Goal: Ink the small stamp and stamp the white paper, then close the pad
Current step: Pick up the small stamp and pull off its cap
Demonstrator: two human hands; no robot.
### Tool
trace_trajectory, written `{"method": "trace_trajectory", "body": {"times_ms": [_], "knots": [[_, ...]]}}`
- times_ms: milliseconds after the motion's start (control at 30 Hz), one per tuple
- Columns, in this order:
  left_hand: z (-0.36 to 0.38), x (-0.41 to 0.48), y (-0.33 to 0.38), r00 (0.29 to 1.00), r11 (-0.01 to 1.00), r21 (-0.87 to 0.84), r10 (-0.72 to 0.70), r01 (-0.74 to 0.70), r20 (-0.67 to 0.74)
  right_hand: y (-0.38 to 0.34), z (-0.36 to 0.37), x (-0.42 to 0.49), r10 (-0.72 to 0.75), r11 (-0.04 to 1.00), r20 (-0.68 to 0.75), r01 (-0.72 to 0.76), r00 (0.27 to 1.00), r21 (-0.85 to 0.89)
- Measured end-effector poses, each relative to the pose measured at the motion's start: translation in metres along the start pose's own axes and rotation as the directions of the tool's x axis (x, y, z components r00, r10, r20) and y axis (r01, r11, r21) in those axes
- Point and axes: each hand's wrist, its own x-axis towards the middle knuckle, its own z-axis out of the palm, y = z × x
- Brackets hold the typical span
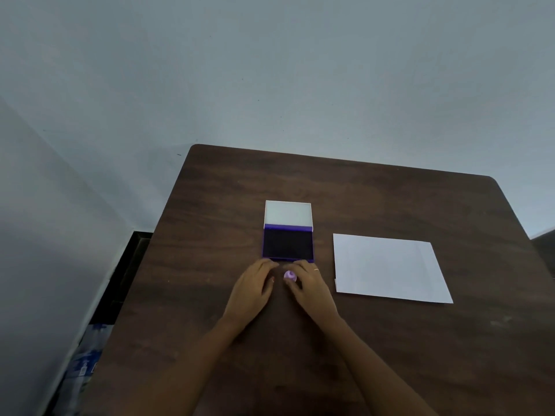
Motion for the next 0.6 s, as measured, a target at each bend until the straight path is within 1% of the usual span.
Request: {"method": "trace_trajectory", "body": {"times_ms": [67, 100, 133, 200, 233, 300, 400, 500, 600], "knots": [[0.003, -0.004, 0.004, 0.998, 0.996, -0.07, -0.052, 0.055, 0.042, -0.005, 0.0, 0.0, 0.089, 0.989, -0.048, -0.082, 0.995, 0.126], [0.006, -0.004, 0.007, 0.997, 0.988, -0.136, -0.067, 0.072, 0.042, -0.008, -0.001, 0.0, 0.156, 0.964, -0.085, -0.133, 0.984, 0.23], [0.007, -0.003, 0.011, 0.994, 0.973, -0.202, -0.105, 0.109, 0.028, -0.011, -0.002, -0.001, 0.24, 0.918, -0.108, -0.19, 0.965, 0.348], [0.009, 0.002, 0.021, 0.973, 0.921, -0.319, -0.232, 0.223, 0.011, -0.016, -0.003, -0.004, 0.407, 0.788, -0.082, -0.304, 0.91, 0.534], [0.009, 0.004, 0.023, 0.97, 0.906, -0.351, -0.242, 0.236, 0.027, -0.017, -0.004, -0.005, 0.467, 0.725, -0.05, -0.35, 0.883, 0.594], [0.007, 0.005, 0.028, 0.985, 0.912, -0.372, -0.171, 0.173, 0.04, -0.016, -0.005, -0.007, 0.548, 0.605, 0.024, -0.416, 0.836, 0.679], [-0.002, 0.007, 0.033, 0.995, 0.901, -0.425, -0.1, 0.091, 0.0, -0.015, -0.01, -0.008, 0.605, 0.469, 0.111, -0.466, 0.788, 0.75], [-0.004, 0.007, 0.037, 0.997, 0.89, -0.45, -0.079, 0.073, 0.005, -0.014, -0.013, -0.008, 0.59, 0.322, 0.202, -0.458, 0.781, 0.829], [-0.006, 0.009, 0.037, 0.996, 0.884, -0.461, -0.088, 0.079, 0.002, -0.011, -0.017, -0.009, 0.564, 0.277, 0.235, -0.449, 0.792, 0.85]]}}
